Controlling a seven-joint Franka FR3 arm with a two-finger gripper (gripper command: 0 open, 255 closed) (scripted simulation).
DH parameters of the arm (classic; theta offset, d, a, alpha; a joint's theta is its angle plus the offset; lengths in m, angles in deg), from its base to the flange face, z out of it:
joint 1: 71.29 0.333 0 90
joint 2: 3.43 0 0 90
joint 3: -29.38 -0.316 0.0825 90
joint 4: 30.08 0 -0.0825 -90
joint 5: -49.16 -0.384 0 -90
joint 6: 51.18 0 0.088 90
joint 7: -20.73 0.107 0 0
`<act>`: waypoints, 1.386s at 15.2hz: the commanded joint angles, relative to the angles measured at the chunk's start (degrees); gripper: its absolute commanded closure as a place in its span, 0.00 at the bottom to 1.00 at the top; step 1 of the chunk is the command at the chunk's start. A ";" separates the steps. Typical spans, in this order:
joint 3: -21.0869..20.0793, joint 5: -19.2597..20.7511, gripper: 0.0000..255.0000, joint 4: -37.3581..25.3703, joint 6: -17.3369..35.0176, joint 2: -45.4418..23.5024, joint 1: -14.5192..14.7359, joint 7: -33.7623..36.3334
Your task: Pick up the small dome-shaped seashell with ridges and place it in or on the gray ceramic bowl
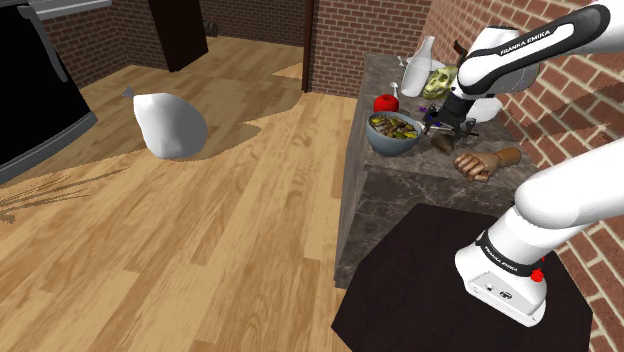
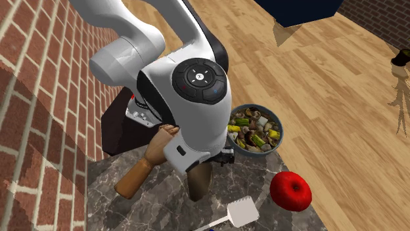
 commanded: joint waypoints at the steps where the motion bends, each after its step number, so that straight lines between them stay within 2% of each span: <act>1: 1.48 0.28 0.00 0.90 -3.53 1.80 -0.23 -4.14; 9: 2.54 -0.49 0.00 3.28 4.34 -3.77 0.51 -4.92; 16: 2.54 -0.49 0.00 3.28 4.34 -3.77 0.50 -4.92; 17: 2.54 -0.49 1.00 3.28 4.35 -3.77 0.51 -4.91; 21: 2.54 -0.49 1.00 3.28 4.35 -3.77 0.51 -4.91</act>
